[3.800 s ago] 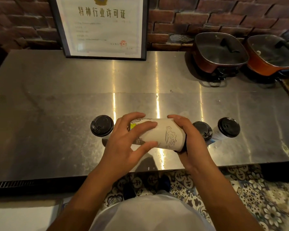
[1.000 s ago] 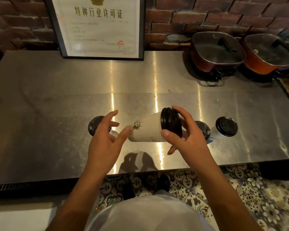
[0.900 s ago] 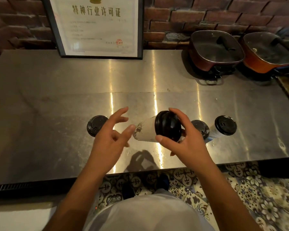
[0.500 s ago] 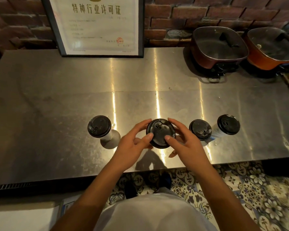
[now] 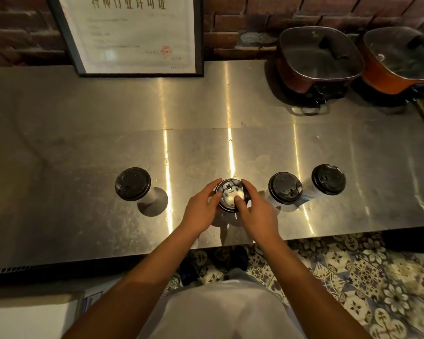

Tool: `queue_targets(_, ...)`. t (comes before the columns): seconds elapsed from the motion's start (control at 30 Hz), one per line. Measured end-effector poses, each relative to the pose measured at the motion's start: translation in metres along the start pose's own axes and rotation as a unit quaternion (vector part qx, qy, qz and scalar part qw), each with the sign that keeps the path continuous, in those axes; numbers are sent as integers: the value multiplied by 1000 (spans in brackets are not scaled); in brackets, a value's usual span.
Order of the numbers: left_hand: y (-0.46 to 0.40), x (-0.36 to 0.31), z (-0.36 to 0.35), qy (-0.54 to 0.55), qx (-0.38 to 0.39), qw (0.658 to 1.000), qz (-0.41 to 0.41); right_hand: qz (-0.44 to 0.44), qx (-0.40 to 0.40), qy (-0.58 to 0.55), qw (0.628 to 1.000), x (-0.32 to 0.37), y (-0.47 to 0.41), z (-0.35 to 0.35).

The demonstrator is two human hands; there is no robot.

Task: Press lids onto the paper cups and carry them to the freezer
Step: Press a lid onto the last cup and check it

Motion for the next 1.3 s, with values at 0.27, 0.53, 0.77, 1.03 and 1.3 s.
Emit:
queue_targets(0.27,-4,-14,13,-199,-10,978,-57,28,61,44,997,11,-17,8)
queue_targets(0.53,41,-22,76,-275,-174,921,-214,172,-78,33,981,63,5,37)
queue_targets(0.77,53,27,173,-287,-228,925,-95,306,-32,104,946,124,6,-13)
queue_targets(1.03,34,79,225,-389,-231,891,-31,325,92,173,925,172,-16,-118)
queue_targets(1.3,17,101,208,-225,-132,965,-16,220,226,51,948,186,-28,-171)
Point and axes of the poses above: each hand's wrist, its own y-axis away from the middle knuckle, its own z-axis out of the back of the hand, x = y × z, the point moved 4 cm from there along -y, towards the middle knuckle, and after that the axes turned 1 degree about -x, right-handed, at the moved point
